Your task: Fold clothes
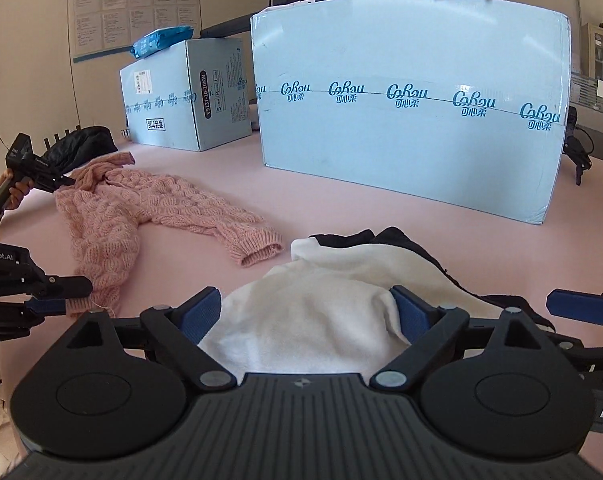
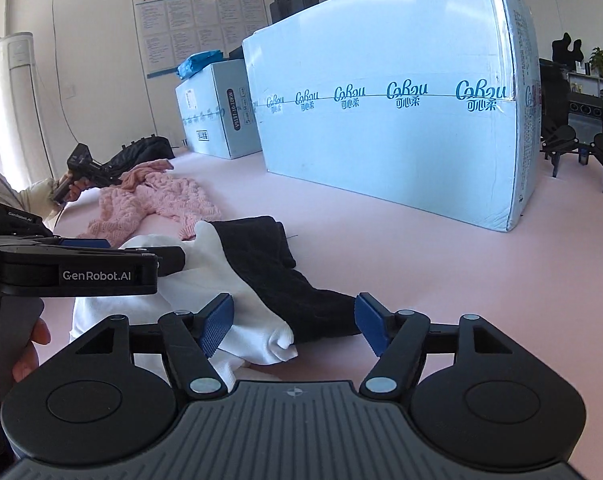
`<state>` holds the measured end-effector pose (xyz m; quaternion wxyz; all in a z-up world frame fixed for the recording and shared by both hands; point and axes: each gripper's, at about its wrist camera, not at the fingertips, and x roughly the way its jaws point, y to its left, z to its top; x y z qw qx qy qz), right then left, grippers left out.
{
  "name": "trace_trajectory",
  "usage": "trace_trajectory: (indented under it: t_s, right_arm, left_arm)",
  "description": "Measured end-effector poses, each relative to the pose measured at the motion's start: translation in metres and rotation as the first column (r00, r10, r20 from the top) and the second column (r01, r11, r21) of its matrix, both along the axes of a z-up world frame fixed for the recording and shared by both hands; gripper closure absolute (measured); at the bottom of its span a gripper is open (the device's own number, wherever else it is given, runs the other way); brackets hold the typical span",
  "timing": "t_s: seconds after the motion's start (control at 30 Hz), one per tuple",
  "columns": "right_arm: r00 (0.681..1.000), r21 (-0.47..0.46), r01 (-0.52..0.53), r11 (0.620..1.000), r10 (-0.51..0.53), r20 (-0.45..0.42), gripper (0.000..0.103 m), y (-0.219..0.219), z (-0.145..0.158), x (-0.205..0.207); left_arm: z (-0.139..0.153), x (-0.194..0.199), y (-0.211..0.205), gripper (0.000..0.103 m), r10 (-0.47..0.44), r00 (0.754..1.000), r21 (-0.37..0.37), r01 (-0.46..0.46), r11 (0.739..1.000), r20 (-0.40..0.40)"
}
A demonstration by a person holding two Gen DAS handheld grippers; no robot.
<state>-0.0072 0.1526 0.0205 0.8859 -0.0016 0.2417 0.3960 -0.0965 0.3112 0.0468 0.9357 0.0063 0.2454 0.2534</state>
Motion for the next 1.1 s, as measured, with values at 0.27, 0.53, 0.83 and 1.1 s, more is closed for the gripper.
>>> trace_trajectory:
  t_s: [0.27, 0.53, 0.83, 1.1]
  right_arm:
    - [0.997, -0.015, -0.043, 0.999, 0.042, -0.065, 0.039, 0.003, -0.007, 0.001]
    - [0.997, -0.034, -0.037, 0.999, 0.035, -0.071, 0.066, 0.004, -0.008, -0.002]
    - [0.995, 0.013, -0.05, 0.999, 0.051, -0.084, 0.084, -0.001, -0.007, -0.005]
    - [1.0, 0.069, -0.003, 0.998, 0.005, -0.031, 0.086, -0.018, 0.016, -0.016]
  left_arm:
    - [-0.003, -0.002, -0.008, 0.009, 0.012, 1.0, 0.045, -0.012, 0.999, -0.006]
    - [-0.001, -0.012, 0.008, 0.027, -0.02, 0.999, -0.124, 0.026, 0.992, 0.047]
    - [0.0, -0.018, 0.007, 0.072, -0.072, 0.993, -0.17, 0.087, 0.982, 0.094]
    - [0.022, -0.015, -0.007, 0.095, -0.11, 0.99, -0.206, 0.125, 0.971, 0.085]
